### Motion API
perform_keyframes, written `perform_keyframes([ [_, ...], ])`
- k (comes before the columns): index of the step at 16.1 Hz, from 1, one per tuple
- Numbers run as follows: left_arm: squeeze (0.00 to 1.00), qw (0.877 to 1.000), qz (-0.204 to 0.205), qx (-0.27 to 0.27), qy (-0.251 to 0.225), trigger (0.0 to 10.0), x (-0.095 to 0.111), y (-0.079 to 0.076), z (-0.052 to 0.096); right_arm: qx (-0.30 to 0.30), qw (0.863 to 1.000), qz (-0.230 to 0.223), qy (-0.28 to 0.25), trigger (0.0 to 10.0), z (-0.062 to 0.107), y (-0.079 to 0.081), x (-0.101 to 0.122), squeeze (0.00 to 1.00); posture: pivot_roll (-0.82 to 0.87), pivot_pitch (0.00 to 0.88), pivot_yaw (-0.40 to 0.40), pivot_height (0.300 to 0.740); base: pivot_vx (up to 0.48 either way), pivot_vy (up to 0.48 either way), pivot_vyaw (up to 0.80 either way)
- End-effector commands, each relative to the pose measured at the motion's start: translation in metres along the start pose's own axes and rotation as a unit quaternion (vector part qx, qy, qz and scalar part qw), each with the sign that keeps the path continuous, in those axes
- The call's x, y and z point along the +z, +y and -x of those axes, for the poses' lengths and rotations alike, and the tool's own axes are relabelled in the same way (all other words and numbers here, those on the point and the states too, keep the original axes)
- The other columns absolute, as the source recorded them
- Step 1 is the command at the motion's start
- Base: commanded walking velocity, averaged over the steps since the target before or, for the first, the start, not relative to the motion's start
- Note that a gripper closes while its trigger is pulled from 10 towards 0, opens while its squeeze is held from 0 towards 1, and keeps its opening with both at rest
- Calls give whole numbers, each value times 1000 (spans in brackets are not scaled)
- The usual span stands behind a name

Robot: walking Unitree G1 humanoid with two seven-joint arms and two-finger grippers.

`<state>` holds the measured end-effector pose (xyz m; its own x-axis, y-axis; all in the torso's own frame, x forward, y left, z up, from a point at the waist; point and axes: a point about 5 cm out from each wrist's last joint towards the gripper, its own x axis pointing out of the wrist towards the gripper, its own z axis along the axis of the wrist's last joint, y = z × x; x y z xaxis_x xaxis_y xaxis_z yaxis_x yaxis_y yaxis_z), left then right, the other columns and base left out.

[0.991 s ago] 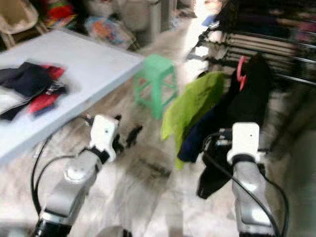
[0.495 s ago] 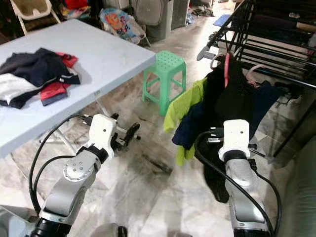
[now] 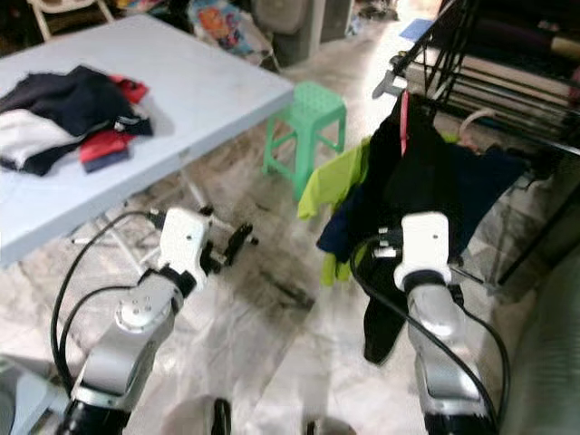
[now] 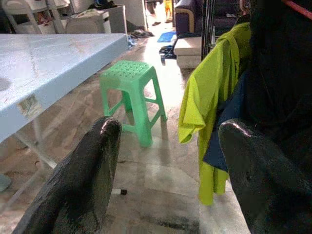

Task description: Hang hanger

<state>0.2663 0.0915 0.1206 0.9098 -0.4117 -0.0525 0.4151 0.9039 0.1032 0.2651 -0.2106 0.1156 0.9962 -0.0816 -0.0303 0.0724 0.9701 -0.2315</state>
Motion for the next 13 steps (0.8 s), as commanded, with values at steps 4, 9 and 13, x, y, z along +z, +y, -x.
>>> perform_keyframes([
  [4,0,1000,-8,-8,-6,10000,2,-1,-2,3,1000,-1,-18,10000,0,1,6,0,-43,0,-22,740,-65,0,0],
  [9,0,1000,-9,8,-7,10000,4,2,-3,17,1000,-9,-21,10000,0,7,6,0,-40,0,-19,740,0,0,373],
  [13,0,1000,-5,28,4,10000,2,7,-3,53,998,-30,-34,10000,2,20,10,0,-39,0,-7,740,0,0,800],
])
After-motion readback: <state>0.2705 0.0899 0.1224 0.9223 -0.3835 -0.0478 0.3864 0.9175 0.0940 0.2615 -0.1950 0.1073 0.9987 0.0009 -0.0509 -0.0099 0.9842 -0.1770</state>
